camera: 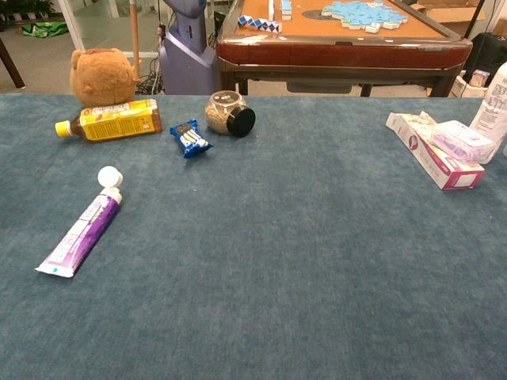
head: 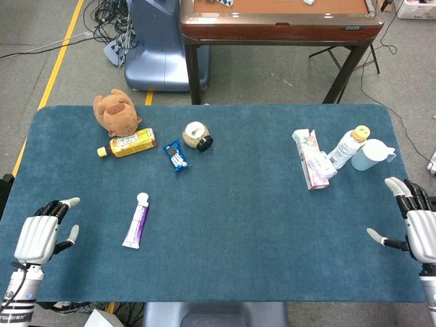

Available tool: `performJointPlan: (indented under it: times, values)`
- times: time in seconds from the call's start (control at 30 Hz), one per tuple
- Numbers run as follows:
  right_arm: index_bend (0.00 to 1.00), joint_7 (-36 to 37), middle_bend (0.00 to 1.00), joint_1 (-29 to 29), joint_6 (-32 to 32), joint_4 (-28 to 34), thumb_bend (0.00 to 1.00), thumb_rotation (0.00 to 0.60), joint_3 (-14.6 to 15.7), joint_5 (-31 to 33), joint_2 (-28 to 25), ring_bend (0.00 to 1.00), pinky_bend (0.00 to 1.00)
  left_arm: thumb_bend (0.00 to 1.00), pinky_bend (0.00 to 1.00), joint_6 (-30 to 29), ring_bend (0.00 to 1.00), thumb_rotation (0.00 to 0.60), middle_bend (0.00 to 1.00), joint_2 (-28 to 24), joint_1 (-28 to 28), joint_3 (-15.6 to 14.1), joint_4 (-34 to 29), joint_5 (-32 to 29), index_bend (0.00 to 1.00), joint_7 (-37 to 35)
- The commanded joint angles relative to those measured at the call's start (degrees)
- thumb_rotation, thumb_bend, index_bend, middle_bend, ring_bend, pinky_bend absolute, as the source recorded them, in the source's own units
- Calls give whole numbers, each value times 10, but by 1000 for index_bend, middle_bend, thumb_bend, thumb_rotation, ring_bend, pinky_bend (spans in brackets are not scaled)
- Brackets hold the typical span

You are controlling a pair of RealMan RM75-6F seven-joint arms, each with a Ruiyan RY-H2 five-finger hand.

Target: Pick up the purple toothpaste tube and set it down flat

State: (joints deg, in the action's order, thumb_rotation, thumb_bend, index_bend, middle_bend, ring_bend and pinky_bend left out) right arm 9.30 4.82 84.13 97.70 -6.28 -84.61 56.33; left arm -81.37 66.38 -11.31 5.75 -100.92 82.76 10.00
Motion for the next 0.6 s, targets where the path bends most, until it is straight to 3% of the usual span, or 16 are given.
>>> performJointPlan:
  times: [0.03, 0.27, 0.6]
  values:
    - [85, 1, 102, 8, 1, 12, 115, 600, -13, 2, -20, 0, 0, 363, 296, 49, 220, 600, 328, -23, -32, 0, 9, 24, 239, -67]
    - [85, 3, 102, 18, -5, 32, 115, 600, -25, 9, -43, 0, 0, 340, 296, 132, 222, 600, 393, -42, -96, -21, 37, 100, 337, -177]
    - [85, 2, 102, 18, -13, 39, 115, 600, -20, 16, -47, 0, 0, 339, 266, 201, 222, 558, 401, -27, -170, -56, 73, 185, 361, -204]
